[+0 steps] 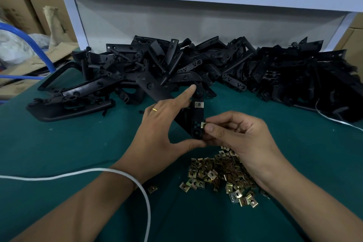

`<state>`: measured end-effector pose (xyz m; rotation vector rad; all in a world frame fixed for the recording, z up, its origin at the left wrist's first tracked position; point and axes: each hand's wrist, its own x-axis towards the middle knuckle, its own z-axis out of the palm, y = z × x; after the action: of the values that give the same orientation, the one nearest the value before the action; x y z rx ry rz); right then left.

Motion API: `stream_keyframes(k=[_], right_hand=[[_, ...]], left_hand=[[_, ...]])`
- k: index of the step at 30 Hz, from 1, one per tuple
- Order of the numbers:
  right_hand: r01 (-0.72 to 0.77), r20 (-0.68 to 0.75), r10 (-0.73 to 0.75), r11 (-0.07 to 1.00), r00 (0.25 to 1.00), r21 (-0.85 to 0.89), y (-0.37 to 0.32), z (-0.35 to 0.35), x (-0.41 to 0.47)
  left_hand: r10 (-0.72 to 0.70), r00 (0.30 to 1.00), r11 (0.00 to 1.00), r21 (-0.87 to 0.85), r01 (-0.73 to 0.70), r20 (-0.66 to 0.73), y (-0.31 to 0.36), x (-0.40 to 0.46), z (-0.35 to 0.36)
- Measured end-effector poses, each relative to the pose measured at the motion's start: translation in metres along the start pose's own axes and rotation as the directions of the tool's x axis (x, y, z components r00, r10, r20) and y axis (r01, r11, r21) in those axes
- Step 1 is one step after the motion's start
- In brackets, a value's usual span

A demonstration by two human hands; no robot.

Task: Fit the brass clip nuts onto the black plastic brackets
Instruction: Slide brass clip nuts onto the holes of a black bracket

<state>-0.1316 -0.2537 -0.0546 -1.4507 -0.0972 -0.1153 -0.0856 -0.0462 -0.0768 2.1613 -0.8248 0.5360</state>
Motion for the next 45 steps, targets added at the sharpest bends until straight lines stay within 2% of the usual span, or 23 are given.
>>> stream_keyframes(k=[5, 13, 21, 29, 35, 40, 45], right_hand=[[-0.003, 0.009, 0.003, 1.0, 1.0, -0.013, 0.0, -0.001, -0.001], [-0.038, 0.142, 0.036, 0.999, 0.989, 0.011, -0.003, -0.012, 0.0], [0.094, 0.072, -0.084, 0.983, 0.994, -0.158, 0.003, -0.008, 0.003], [0.063, 0.061, -0.052, 0.98, 0.997, -0.189, 0.009, -0.007, 0.005], [0.048, 0.081, -0.036, 0.988, 0.996, -0.149, 0.009, -0.005, 0.001], [-0.014, 0.107, 0.023, 0.997, 0.994, -0.08, 0.009, -0.003, -0.003], [-0.013, 0.061, 0.02, 0.993, 0.998, -0.115, 0.011, 0.002, -0.001]], left_hand=[[-0.003, 1.0, 1.0, -0.008, 0.003, 0.015, 0.002, 0.0, -0.001], [0.008, 0.992, 0.992, -0.127, 0.008, 0.128, 0.005, -0.001, -0.004], [0.054, 0.991, 0.988, -0.153, -0.035, 0.124, 0.009, 0.0, -0.003], [-0.055, 0.995, 0.987, -0.147, 0.066, 0.08, 0.0, 0.002, 0.001], [-0.007, 0.995, 0.981, -0.194, 0.026, 0.102, 0.005, -0.001, -0.001], [0.091, 0.99, 0.98, -0.184, -0.071, 0.103, 0.009, 0.002, -0.001], [0.028, 0.996, 0.982, -0.187, -0.012, 0.083, 0.006, 0.002, 0.002]])
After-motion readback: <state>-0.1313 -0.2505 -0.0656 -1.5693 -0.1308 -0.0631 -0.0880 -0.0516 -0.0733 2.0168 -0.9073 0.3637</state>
